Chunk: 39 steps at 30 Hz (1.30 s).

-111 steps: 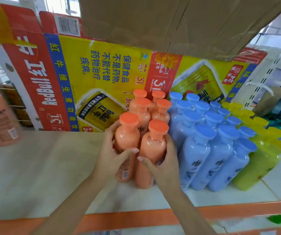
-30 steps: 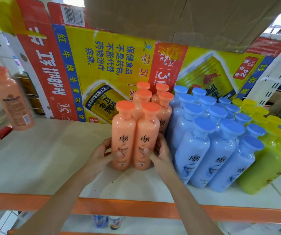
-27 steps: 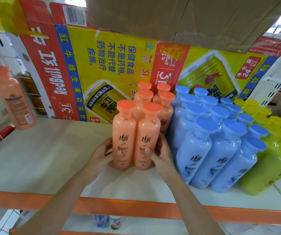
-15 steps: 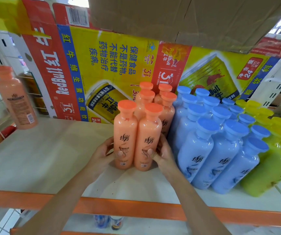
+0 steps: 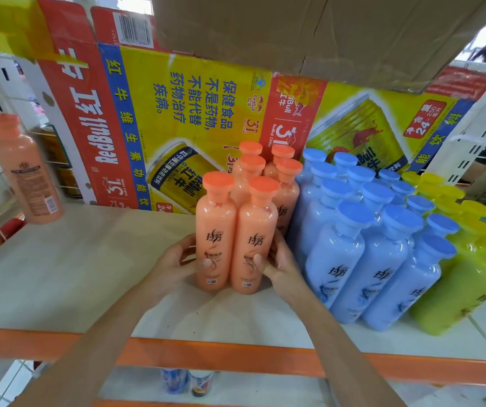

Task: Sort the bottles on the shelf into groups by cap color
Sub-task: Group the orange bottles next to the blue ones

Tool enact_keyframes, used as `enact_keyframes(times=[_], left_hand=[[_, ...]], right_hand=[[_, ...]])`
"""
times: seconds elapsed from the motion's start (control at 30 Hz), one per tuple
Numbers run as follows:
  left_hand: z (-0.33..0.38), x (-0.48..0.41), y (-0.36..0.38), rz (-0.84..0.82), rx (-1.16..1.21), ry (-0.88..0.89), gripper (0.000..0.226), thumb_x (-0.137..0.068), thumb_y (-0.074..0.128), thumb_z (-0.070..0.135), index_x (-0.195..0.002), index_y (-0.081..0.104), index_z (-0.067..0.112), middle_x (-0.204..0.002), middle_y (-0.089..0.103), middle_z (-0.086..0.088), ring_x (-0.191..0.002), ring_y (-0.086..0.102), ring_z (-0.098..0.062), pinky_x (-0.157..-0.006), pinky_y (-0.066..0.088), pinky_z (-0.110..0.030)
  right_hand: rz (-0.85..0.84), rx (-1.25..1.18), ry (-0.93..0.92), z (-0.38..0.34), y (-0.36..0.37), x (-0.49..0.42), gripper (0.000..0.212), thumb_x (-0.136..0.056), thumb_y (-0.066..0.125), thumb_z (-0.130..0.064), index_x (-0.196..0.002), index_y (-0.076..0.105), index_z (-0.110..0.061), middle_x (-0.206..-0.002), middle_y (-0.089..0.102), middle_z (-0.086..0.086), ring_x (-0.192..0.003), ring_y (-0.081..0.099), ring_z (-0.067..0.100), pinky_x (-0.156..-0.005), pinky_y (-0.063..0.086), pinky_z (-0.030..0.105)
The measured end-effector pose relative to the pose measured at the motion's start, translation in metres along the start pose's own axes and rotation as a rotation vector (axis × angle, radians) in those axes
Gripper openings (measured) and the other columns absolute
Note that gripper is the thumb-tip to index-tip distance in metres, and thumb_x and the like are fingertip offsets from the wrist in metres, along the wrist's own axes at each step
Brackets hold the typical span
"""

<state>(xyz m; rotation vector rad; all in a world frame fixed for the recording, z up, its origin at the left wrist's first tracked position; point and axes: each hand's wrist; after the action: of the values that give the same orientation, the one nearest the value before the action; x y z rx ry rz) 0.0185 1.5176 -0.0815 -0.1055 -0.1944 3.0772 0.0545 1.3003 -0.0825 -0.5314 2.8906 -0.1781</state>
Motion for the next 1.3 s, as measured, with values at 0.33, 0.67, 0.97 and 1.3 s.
enact_keyframes(times=[0.33,0.67,0.97,1.3], left_hand=[[0.108,-0.013,-0.009,0.095,-0.321,0.266,0.065,-0.072,0.068,0.051,-0.128,0.047,0.025,-0.118,0.059,0.009,-0.105,0.056,0.000,-0.083,0.046,-0.011],[0.158,-0.028,-0.010,-0.007,-0.645,0.183,0.042,-0.075,0.072,0.024,-0.114,0.060,0.016,-0.111,0.062,0.002,-0.105,0.057,-0.013,-0.096,0.045,-0.031],[0.158,-0.029,-0.006,0.031,-0.720,0.207,0.047,-0.070,0.077,0.027,-0.113,0.063,0.016,-0.110,0.065,0.000,-0.102,0.059,-0.019,-0.095,0.048,-0.040],[0.162,-0.041,0.021,-0.011,-0.719,0.278,0.048,-0.076,0.073,0.021,-0.120,0.058,0.010,-0.119,0.060,-0.003,-0.098,0.054,-0.013,-0.075,0.046,-0.025]], right_hand=[[0.158,0.208,-0.377,-0.083,-0.003,-0.013,0.063,-0.087,0.055,-0.031,-0.142,0.026,-0.024,-0.145,0.038,0.001,-0.134,0.038,0.015,-0.111,0.034,0.038],[-0.187,0.990,-0.292,-0.155,-0.031,-0.050,0.044,-0.079,0.070,-0.028,-0.121,0.060,-0.021,-0.113,0.061,0.000,-0.106,0.054,0.015,-0.083,0.039,0.024],[-0.266,1.028,-0.248,-0.178,-0.030,-0.053,0.039,-0.069,0.080,-0.021,-0.105,0.067,-0.016,-0.091,0.059,-0.004,-0.086,0.052,0.007,-0.071,0.041,0.020],[-0.210,1.039,-0.196,-0.183,-0.054,-0.046,0.038,-0.067,0.081,-0.023,-0.102,0.068,-0.016,-0.095,0.062,-0.001,-0.088,0.054,0.009,-0.077,0.044,0.026]])
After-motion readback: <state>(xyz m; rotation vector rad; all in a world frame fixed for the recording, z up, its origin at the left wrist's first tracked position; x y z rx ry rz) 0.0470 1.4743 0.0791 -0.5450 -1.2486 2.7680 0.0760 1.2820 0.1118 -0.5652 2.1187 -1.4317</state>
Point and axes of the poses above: each hand's wrist, its own x-axis away from the middle knuckle, its own y-axis out of the palm, z = x × y
